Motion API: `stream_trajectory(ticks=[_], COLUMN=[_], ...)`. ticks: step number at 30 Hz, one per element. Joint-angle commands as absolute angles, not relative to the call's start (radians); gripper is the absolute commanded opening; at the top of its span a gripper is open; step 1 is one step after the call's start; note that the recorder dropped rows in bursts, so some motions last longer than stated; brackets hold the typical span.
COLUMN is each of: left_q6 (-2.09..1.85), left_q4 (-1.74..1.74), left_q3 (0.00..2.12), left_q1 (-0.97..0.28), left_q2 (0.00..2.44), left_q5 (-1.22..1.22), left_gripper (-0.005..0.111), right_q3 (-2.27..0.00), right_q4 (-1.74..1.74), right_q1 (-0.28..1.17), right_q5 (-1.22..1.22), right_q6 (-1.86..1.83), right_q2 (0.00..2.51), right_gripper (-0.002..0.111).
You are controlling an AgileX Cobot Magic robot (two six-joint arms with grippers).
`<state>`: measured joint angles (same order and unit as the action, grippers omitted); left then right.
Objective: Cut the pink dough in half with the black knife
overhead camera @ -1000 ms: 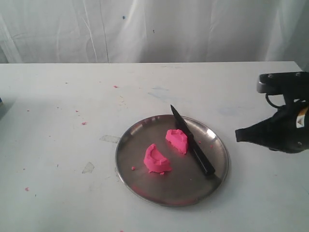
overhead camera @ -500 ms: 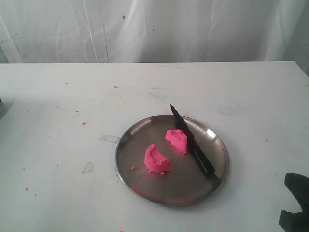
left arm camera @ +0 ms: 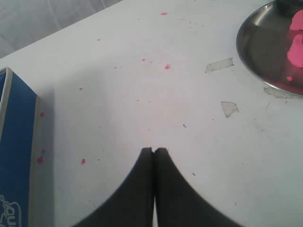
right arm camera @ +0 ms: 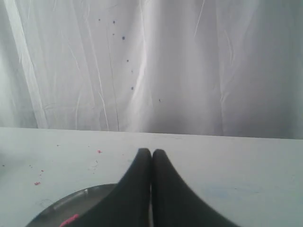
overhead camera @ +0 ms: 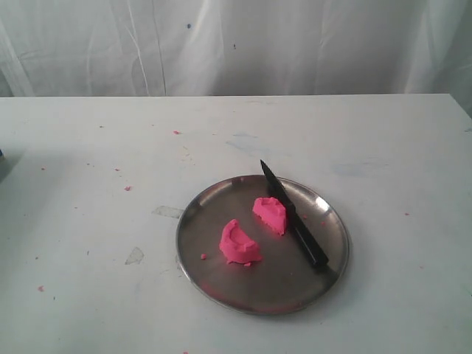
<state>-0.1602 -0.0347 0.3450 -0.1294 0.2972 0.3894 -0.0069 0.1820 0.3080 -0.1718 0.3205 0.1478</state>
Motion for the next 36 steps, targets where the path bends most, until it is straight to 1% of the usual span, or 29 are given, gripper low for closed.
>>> stream_trajectory(ticks=[1,5,7,10,11,14,18,22,23,26,29,36], left_q6=[-0.160,-0.160,-0.160,-0.160,-0.160,-0.160,-0.160,-0.160,-0.160,-0.160,-0.160,-0.160], left_q4=[-0.031,-0.031,-0.031,-0.031,-0.031,-0.031,-0.031,-0.031,-0.031,-0.031,-0.031,-0.031], left_q3=[0.349,0.349,0.349,0.349,0.349,0.349,0.349,0.349,0.349,0.349,0.349,0.349], left_q1=[-0.135,-0.135,-0.135,-0.135,-0.135,-0.135,-0.135,-0.135,-0.135,-0.135,-0.135,-0.135], left_q2=[0.290,0.290,0.290,0.285,0.286,0.286,0.286,0.286,0.286,0.286,0.286,0.286], left_q5=[0.390,0.390,0.390,0.398,0.391,0.389,0.389,0.389,0.389,0.389,0.389,0.389], left_gripper=[0.000,0.000,0.000,0.000,0.000,0.000,0.000,0.000,0.000,0.000,0.000,0.000], right_q3=[0.000,0.000,0.000,0.000,0.000,0.000,0.000,0.000,0.000,0.000,0.000,0.000], right_q4=[0.174,0.172,0.172,0.134,0.119,0.007,-0.126,-0.094,-0.065,0.038,0.140,0.152], right_q1=[0.310,0.310,0.310,0.271,0.249,0.188,0.128,0.108,0.108,0.108,0.108,0.108], right_q5=[-0.134,-0.297,-0.348,-0.466,-0.467,-0.363,-0.044,0.313,0.345,0.302,0.306,0.308], right_q6=[0.322,0.303,0.236,0.139,0.127,0.122,0.005,-0.079,-0.088,-0.088,0.013,0.039], right_q2=[0.108,0.070,0.000,0.000,0.000,0.000,0.000,0.000,0.000,0.000,0.000,0.000], right_gripper=[0.000,0.000,0.000,0.000,0.000,0.000,0.000,0.000,0.000,0.000,0.000,0.000])
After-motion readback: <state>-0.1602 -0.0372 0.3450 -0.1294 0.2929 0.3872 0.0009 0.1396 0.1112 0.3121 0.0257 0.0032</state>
